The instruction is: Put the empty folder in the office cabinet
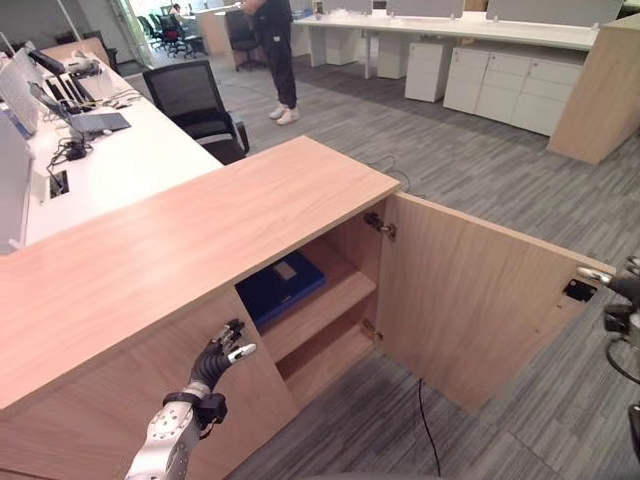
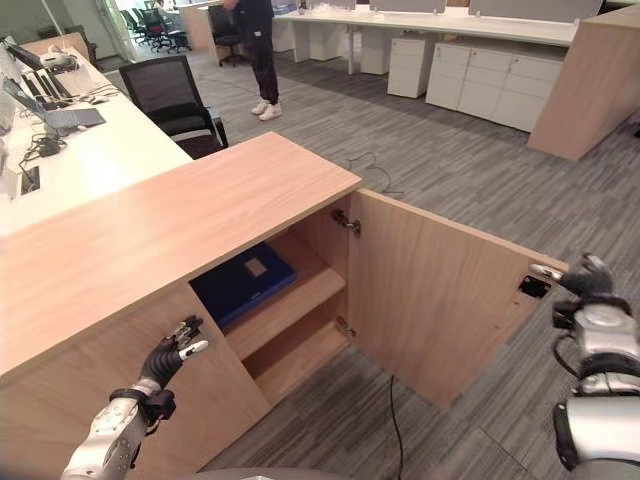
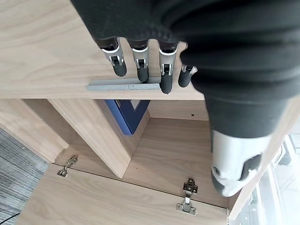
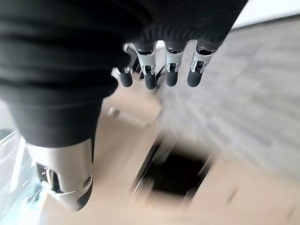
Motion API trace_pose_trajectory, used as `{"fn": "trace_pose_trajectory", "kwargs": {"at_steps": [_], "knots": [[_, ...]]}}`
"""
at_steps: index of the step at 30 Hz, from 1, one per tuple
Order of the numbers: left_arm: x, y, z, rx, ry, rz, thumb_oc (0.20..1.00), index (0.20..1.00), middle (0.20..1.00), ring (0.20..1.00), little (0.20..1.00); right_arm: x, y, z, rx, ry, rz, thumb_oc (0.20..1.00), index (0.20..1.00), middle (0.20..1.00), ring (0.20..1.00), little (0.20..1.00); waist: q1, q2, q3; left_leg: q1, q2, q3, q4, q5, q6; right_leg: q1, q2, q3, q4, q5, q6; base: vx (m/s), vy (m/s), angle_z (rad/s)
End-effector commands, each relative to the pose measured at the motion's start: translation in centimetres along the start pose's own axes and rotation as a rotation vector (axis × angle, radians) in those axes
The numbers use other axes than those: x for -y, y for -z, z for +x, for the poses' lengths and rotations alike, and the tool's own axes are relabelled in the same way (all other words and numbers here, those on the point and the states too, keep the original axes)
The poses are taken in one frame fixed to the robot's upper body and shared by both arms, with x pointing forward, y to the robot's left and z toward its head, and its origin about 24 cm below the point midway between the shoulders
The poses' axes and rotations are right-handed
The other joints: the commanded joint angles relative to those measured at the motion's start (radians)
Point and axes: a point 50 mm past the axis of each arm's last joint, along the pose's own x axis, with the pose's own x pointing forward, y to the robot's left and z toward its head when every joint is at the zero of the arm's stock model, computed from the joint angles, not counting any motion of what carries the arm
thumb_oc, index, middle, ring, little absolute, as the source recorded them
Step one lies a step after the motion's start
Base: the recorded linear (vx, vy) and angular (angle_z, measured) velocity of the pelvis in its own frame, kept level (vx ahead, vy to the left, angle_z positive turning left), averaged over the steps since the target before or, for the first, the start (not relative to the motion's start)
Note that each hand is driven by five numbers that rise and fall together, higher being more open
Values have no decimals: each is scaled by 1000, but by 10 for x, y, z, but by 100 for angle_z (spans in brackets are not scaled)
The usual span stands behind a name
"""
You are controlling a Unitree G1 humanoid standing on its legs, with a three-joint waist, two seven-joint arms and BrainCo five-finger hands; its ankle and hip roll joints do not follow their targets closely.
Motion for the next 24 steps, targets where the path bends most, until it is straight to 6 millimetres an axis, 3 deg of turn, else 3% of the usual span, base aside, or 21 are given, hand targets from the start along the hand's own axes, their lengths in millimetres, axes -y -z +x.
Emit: {"fn": "trace_pose_trajectory", "kwargs": {"at_steps": [1,5,6,9,18,24], "knots": [[40,-2,17,-5,174,-6,1000,1000,1000,1000,1000,-18,-14,3,54,-67,12,1000,1000,1000,1000,1000,-22,-49,29,-19,20,-60,16,6,-44,66,6,-78,15,-89,54,0,0,0],[44,-4,18,9,186,-13,1000,1000,1000,1000,1000,-78,2,-9,38,-246,35,1000,1000,1000,1000,1000,-5,-41,33,-30,16,-74,13,13,-44,66,1,-92,11,-87,51,-5,-1,-2],[45,-7,20,22,180,-23,1000,1000,1000,1000,1000,-98,5,-16,60,-309,57,1000,1000,1000,1000,1000,-3,-40,42,-37,15,-81,14,14,-43,61,0,-95,12,-87,51,-10,14,6],[43,-14,21,58,155,-47,1000,1000,1000,1000,1000,-131,10,-39,131,-428,94,1000,1000,1000,1000,1000,-8,-42,65,-60,14,-92,16,16,-40,42,-1,-101,18,-86,49,-26,13,-3],[40,-37,34,143,109,-47,1000,1000,1000,1000,1000,-182,32,-91,180,-609,125,1000,1000,1000,1000,1000,0,-97,144,-141,33,-121,24,35,-40,-20,10,-120,19,-82,41,-73,-33,11],[37,-40,35,149,92,-27,1000,1000,1000,1000,1000,-196,38,-110,188,-684,121,1000,1000,1000,1000,1000,-6,-112,143,-139,36,-124,21,33,-41,-20,12,-114,15,-83,38,-7,-8,4]]}}
